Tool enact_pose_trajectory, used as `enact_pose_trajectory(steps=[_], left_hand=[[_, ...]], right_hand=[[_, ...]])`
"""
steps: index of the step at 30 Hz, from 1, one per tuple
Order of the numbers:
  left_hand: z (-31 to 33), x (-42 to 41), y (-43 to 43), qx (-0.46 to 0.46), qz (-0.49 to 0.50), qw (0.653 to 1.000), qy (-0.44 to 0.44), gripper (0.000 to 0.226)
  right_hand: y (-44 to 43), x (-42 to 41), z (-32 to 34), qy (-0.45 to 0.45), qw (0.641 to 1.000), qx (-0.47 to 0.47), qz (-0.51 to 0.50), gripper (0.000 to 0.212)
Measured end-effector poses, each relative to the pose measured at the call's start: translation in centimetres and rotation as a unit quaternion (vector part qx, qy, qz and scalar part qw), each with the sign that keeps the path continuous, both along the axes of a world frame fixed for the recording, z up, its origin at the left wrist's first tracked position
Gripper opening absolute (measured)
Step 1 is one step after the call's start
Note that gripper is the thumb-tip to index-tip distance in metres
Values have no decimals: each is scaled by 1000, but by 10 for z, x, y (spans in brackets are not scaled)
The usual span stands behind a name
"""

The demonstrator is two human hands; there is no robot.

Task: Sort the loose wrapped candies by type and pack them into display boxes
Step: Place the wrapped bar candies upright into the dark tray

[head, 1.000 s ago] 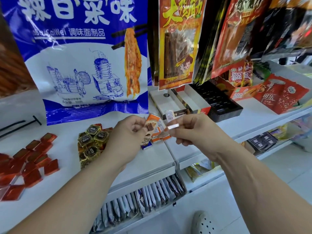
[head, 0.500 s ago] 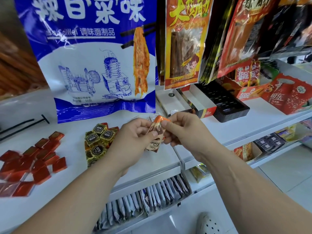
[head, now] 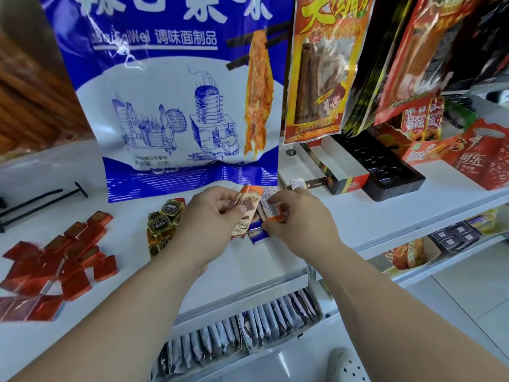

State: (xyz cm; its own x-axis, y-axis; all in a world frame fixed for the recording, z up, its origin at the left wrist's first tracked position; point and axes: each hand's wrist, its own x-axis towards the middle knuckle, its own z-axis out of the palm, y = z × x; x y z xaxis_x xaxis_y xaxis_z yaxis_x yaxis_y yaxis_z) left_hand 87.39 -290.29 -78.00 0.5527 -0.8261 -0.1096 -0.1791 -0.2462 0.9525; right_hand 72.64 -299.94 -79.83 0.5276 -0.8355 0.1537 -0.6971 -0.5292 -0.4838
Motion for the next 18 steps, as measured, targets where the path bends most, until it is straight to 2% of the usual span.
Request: enact_pose_trajectory(steps=[5,11,14,18], left_hand=[[-2,0,2,2,-7,1000,-3,17],[2,-3,0,-13,9,1000,-19,17],[4,-3,-3,-13,28,999,-35,14],[5,-5,-6,-19,33,999,-33,8]], right_hand=[[3,4,0,10,999,-35,3,25],[-6,-25,22,-57,995,-82,-29,11],[-11,-50,41,-127,991,11,-36,8],[-15,-75,52,-191,971,143,10,6]])
